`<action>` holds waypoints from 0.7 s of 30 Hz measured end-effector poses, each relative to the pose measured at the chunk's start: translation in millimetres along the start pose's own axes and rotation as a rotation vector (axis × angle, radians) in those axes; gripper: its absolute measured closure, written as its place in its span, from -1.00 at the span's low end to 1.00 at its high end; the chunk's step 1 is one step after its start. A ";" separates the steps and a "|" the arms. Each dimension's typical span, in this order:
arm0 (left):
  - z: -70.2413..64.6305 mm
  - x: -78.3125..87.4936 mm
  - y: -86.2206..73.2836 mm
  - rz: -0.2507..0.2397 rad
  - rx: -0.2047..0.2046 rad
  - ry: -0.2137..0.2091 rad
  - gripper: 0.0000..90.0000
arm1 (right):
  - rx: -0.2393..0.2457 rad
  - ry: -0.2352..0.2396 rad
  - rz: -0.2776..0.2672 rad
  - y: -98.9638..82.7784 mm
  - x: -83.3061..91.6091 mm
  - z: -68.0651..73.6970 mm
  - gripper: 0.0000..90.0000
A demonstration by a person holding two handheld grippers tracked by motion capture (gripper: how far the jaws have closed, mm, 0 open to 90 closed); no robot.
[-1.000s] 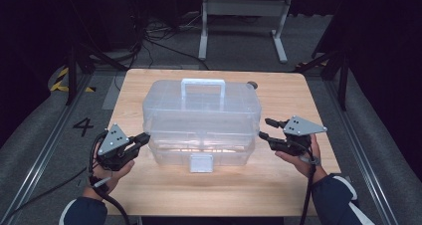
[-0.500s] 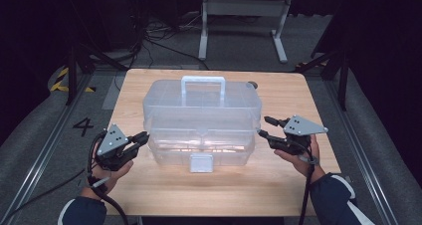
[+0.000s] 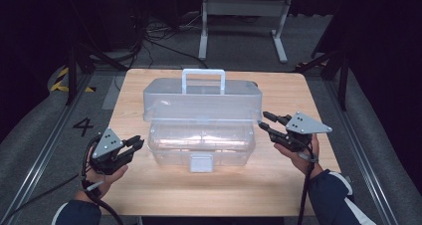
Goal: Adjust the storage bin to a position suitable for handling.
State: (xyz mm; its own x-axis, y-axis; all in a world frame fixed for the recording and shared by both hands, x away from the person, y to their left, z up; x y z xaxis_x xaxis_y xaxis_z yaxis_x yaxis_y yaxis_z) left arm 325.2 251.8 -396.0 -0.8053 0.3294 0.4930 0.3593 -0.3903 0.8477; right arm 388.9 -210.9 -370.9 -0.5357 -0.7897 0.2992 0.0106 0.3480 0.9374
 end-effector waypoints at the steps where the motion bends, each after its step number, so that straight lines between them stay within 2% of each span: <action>1: 1.5 0.8 -1.4 0.003 -0.008 0.001 0.70 | 0.001 -0.007 -0.003 0.9 -0.1 -0.2 0.47; 8: 4.2 4.5 -13.2 0.028 -0.011 0.015 0.67 | 0.007 -0.041 -0.031 5.7 -2.3 -3.0 0.50; 10: 3.9 4.7 -17.6 0.038 -0.009 0.012 0.66 | 0.006 -0.038 -0.039 8.6 -3.3 -2.7 0.49; 15: 4.7 4.3 -31.3 0.076 -0.007 0.014 0.64 | 0.030 -0.060 -0.038 15.5 -8.4 -0.2 0.49; 21: 5.1 0.8 -47.8 0.124 -0.013 0.010 0.59 | 0.015 -0.064 -0.057 20.1 -10.2 -6.2 0.48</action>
State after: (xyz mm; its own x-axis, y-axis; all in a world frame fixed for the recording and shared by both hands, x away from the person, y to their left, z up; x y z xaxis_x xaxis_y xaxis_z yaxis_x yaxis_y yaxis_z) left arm 309.8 275.1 -435.0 -0.7599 0.2695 0.5916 0.4499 -0.4389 0.7778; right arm 399.8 -199.0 -354.0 -0.5882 -0.7744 0.2332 -0.0341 0.3118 0.9495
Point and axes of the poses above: each handheld gripper's, and its own axes: x roughly backward along the jaws, y roughly out of its top, z roughly to its left, the point moved 3 cm from there along -x, roughly forward along the jaws, and after that the axes turned 12 degrees about y, right-handed, at the moved point
